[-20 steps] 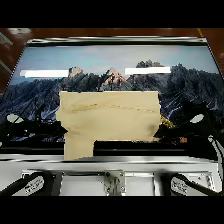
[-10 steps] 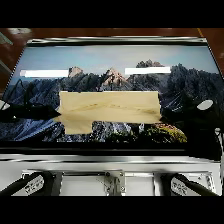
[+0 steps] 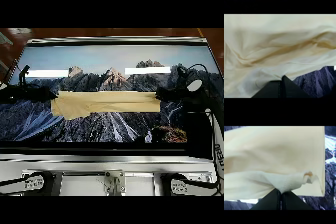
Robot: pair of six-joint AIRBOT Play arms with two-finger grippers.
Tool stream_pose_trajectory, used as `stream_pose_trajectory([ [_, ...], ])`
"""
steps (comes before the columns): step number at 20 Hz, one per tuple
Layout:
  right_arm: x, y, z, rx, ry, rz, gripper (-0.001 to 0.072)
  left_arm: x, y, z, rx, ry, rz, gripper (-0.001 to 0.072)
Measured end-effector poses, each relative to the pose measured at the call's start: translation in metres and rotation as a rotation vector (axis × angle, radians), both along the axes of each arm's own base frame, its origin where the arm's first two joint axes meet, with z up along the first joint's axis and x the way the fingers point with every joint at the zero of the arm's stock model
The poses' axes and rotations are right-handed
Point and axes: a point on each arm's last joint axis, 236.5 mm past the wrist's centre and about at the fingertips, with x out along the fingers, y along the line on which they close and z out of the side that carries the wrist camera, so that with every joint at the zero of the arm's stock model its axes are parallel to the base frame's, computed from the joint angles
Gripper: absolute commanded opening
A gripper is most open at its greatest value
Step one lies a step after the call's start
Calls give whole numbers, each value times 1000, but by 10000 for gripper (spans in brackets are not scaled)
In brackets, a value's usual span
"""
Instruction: Fold the shirts.
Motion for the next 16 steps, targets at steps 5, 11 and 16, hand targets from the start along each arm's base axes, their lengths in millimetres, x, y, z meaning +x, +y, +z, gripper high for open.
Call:
stream_pose_trajectory([
  [5, 32, -1, -27, -7, 28, -39, 68, 41, 7, -29, -56, 67, 45, 40],
  [11, 33, -6, -60, -16, 104, -58, 691, 51, -3, -65, -181, 189, 83, 604],
  [16, 27, -43, -51, -10, 145, -105, 692, 45, 6, -48, -240, 229, 57, 603],
])
